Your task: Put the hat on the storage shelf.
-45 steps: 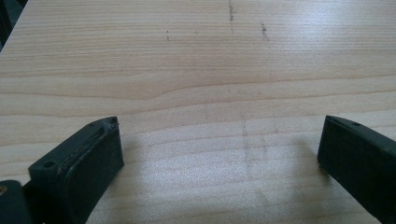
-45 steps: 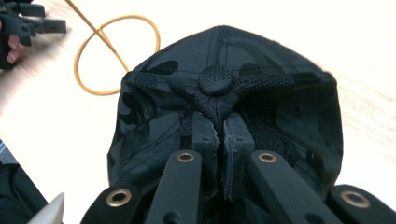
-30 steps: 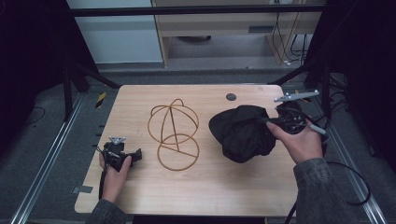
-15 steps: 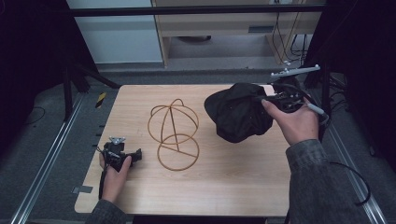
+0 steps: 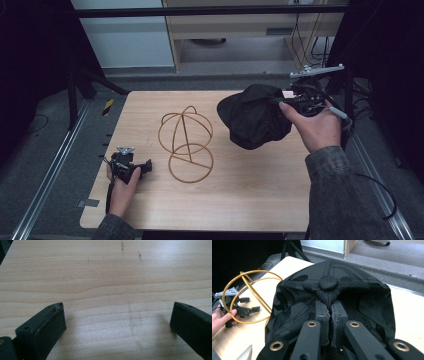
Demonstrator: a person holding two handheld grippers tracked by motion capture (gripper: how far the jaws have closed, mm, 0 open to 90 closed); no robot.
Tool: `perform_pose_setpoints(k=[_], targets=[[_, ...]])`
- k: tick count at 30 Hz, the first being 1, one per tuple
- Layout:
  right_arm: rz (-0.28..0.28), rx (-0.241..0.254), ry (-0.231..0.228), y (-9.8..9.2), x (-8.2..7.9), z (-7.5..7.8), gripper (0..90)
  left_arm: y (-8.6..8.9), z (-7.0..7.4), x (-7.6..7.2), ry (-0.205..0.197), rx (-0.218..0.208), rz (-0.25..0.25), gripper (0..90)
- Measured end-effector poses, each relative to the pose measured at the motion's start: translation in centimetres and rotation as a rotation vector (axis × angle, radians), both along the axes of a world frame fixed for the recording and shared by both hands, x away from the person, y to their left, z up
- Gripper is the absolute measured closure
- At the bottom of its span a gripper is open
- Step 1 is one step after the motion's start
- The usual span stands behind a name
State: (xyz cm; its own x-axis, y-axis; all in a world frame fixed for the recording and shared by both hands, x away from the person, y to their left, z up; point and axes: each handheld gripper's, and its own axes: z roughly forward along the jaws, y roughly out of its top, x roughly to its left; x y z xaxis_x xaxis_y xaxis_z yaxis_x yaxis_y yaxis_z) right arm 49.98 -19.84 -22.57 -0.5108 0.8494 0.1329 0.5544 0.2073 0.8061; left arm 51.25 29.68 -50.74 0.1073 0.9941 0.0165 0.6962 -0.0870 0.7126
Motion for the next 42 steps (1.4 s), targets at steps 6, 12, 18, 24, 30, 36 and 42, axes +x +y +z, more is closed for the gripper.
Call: perform_pose_setpoints(k=[6, 12, 18, 24, 30, 36, 42], targets=[[0.007, 0.017, -0.017, 0.4, 0.0, 0.6, 86.5, 0.0, 0.0, 0.0, 0.000, 0.000, -0.001, 0.0], [0.012, 0.025, -0.037, 1.4, 0.2, 1.5, 86.6, 0.0, 0.0, 0.0, 0.000, 0.000, -0.002, 0.0], [0.025, 0.039, -0.062, 2.5, 0.4, 2.5, 86.6, 0.0, 0.0, 0.0, 0.000, 0.000, -0.002, 0.0], [0.038, 0.055, -0.082, 3.5, 0.6, 3.6, 86.6, 0.0, 0.0, 0.0, 0.000, 0.000, -0.002, 0.0], [0.055, 0.058, -0.097, 4.9, 0.8, 4.5, 86.6, 0.0, 0.0, 0.0, 0.000, 0.000, -0.002, 0.0], [0.078, 0.082, -0.104, 6.0, 0.9, 5.1, 86.6, 0.0, 0.0, 0.0, 0.000, 0.000, -0.002, 0.0], [0.122, 0.082, -0.095, 8.0, 1.0, 5.0, 86.6, 0.0, 0.0, 0.0, 0.000, 0.000, -0.002, 0.0]])
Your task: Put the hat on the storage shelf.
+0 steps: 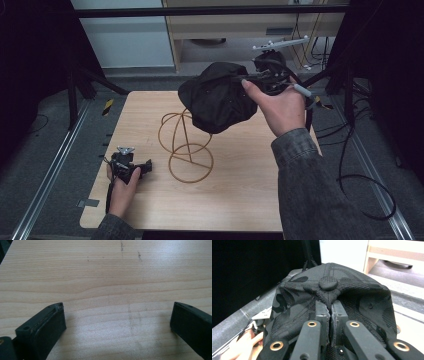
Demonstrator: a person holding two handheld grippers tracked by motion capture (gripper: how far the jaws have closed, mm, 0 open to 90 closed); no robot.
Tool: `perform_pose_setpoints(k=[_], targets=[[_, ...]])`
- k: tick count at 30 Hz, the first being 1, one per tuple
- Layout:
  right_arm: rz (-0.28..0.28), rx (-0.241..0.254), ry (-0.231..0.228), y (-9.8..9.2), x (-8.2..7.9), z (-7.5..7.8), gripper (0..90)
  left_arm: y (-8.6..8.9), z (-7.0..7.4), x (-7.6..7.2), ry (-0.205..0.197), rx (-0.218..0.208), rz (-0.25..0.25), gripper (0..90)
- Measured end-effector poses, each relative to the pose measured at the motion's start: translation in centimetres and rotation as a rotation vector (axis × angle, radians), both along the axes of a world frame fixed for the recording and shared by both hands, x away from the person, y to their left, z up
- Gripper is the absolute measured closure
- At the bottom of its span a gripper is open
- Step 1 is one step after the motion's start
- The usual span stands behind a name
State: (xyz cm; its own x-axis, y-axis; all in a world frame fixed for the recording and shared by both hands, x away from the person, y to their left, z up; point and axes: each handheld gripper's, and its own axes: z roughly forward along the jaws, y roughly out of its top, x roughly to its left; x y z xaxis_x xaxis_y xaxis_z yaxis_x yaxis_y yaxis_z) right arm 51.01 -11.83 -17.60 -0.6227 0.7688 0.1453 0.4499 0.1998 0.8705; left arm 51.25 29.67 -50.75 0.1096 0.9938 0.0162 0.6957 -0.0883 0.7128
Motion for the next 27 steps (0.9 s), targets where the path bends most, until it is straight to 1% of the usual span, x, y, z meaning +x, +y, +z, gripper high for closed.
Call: perform_pose_setpoints(k=[5, 12, 16, 21, 27], targets=[[0.032, 0.018, 0.008, 1.3, 0.1, -0.3, 86.5, 0.0, 0.0, 0.0, 0.000, 0.000, 0.000, 0.0], [0.066, 0.013, 0.030, 2.8, 0.4, -1.0, 86.5, 0.0, 0.0, 0.0, -0.004, -0.003, 0.004, 0.0], [0.082, 0.021, 0.042, 3.2, 0.5, -1.4, 86.5, 0.0, 0.0, 0.0, -0.003, -0.003, 0.003, 0.0], [0.102, 0.014, 0.063, 3.4, 0.6, -2.1, 86.5, 0.0, 0.0, 0.0, -0.003, -0.002, 0.003, 0.0], [0.122, 0.018, 0.095, 3.5, 0.7, -3.0, 86.4, 0.0, 0.0, 0.0, -0.003, -0.003, 0.003, 0.0]])
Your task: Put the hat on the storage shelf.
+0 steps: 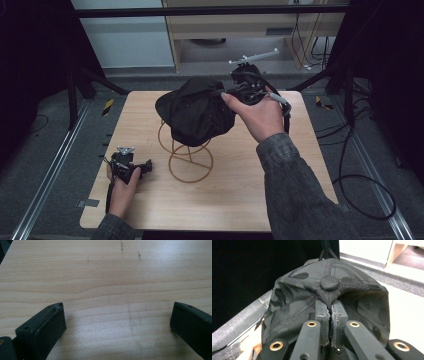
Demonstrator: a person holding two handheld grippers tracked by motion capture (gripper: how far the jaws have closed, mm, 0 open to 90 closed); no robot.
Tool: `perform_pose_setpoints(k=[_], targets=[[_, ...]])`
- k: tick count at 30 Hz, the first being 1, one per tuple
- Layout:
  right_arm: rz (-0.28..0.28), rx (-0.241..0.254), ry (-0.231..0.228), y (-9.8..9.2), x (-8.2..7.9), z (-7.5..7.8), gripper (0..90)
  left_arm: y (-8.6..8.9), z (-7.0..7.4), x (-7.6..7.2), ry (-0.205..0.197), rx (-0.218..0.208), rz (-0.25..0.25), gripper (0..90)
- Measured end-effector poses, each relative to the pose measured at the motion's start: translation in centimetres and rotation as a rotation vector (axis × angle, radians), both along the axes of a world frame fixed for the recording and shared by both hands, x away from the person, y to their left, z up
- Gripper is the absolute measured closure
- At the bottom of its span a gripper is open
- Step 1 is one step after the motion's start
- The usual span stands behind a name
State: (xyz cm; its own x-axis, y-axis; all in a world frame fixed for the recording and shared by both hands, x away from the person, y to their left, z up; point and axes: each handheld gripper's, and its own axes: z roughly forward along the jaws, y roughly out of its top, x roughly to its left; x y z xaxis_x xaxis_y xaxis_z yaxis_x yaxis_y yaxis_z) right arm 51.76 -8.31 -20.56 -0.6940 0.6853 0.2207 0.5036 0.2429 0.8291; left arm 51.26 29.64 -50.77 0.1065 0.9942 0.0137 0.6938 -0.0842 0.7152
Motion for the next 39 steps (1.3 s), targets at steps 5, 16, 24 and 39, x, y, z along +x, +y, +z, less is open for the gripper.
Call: perform_pose_setpoints(k=[5, 16, 24, 39], targets=[[0.012, -0.009, 0.014, 0.1, 0.1, -0.7, 86.4, 0.0, 0.0, 0.0, 0.000, 0.000, 0.000, 0.0], [0.024, -0.026, 0.045, 0.1, 0.3, -2.2, 86.2, 0.0, 0.0, 0.0, 0.000, 0.000, 0.000, 0.0], [0.032, -0.028, 0.054, 0.5, 0.4, -2.9, 86.2, 0.0, 0.0, 0.0, 0.000, 0.000, 0.000, 0.0], [0.050, -0.043, 0.056, 1.2, 0.3, -3.2, 86.2, 0.0, 0.0, 0.0, 0.000, 0.000, 0.000, 0.0]])
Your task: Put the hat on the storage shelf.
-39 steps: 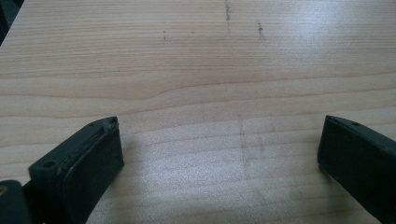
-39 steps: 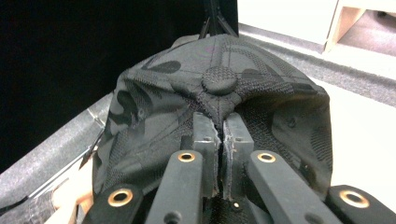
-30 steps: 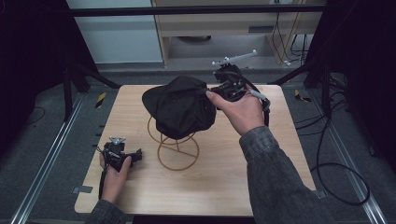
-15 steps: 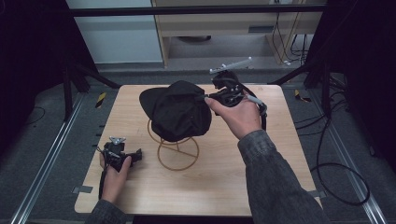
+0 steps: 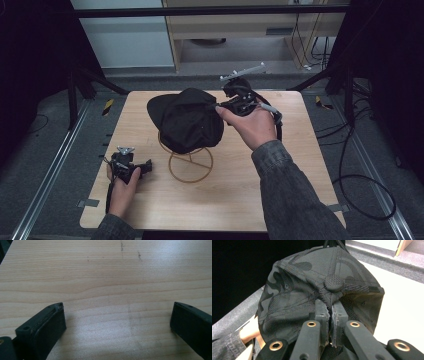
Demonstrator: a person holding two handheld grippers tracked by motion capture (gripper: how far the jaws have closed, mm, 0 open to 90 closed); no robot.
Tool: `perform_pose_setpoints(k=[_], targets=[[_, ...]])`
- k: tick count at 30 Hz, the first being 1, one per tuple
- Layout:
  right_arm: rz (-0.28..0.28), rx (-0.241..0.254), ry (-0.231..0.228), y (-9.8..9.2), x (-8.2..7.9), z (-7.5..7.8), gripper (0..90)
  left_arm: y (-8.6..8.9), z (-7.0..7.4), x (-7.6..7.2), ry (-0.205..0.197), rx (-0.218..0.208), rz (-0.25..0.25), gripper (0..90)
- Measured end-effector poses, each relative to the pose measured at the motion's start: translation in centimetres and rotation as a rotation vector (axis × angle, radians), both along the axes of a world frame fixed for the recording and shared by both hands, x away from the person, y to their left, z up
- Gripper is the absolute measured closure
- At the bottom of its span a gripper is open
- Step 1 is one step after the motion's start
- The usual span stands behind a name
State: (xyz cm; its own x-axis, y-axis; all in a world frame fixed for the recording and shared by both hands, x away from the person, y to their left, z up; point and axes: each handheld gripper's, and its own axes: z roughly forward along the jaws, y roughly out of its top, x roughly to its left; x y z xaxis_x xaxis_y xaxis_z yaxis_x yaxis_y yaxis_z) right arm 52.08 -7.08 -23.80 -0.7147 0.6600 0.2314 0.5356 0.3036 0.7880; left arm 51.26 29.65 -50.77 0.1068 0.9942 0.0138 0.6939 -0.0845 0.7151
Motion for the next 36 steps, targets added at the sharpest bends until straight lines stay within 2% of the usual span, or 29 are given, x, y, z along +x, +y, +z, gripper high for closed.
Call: perform_pose_setpoints(k=[21, 36], targets=[[0.016, -0.020, 0.002, 0.6, -0.3, -0.8, 86.2, 0.0, 0.0, 0.0, -0.002, -0.002, 0.004, 0.0], [0.036, -0.052, 0.012, 1.6, -0.5, -1.7, 86.0, 0.0, 0.0, 0.0, -0.003, -0.002, 0.004, 0.0]])
